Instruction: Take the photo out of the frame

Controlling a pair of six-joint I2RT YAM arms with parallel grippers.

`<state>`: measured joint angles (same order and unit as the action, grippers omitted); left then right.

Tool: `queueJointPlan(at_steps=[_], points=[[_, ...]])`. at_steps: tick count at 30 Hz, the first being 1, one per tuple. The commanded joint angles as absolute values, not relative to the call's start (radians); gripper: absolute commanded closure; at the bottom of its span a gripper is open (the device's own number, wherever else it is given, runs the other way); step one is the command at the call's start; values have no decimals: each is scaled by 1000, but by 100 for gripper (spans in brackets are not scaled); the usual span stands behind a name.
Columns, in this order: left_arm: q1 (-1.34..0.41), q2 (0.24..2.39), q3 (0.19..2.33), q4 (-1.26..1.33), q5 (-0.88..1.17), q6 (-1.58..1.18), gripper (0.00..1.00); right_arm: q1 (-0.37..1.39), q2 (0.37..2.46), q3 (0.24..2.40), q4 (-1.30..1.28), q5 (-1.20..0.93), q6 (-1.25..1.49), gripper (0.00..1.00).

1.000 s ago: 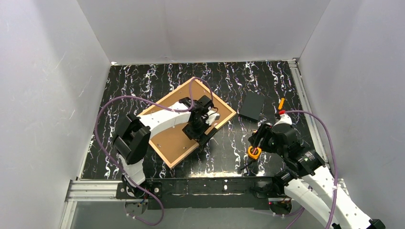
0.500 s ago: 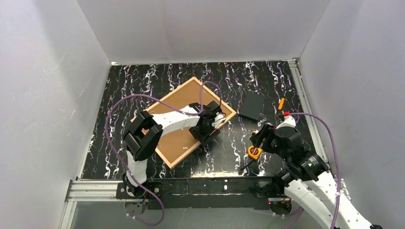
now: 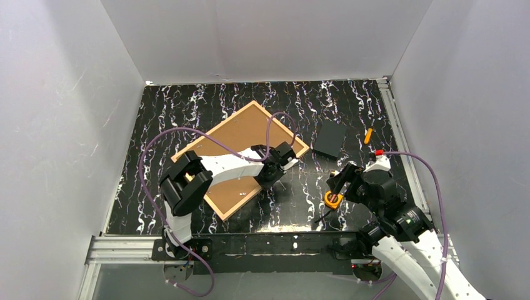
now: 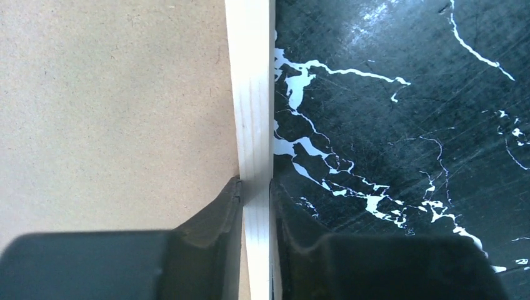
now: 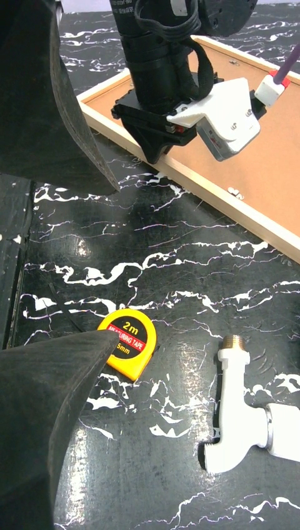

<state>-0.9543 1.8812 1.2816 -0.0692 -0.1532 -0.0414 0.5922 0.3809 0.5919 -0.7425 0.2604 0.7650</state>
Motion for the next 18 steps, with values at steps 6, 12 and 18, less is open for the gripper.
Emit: queueJointPlan(at_steps=[6,12,18], points=[[-959,1808,1227,-196,-187,-115,100,597,362,584,-719,282,798,4],[-960,1697,1239,-290,-166,-192,100,596,373,544,-621,252,874,2],[-959,1608,1302,-424,-89,-270,100,584,506,540,-424,126,907,2]])
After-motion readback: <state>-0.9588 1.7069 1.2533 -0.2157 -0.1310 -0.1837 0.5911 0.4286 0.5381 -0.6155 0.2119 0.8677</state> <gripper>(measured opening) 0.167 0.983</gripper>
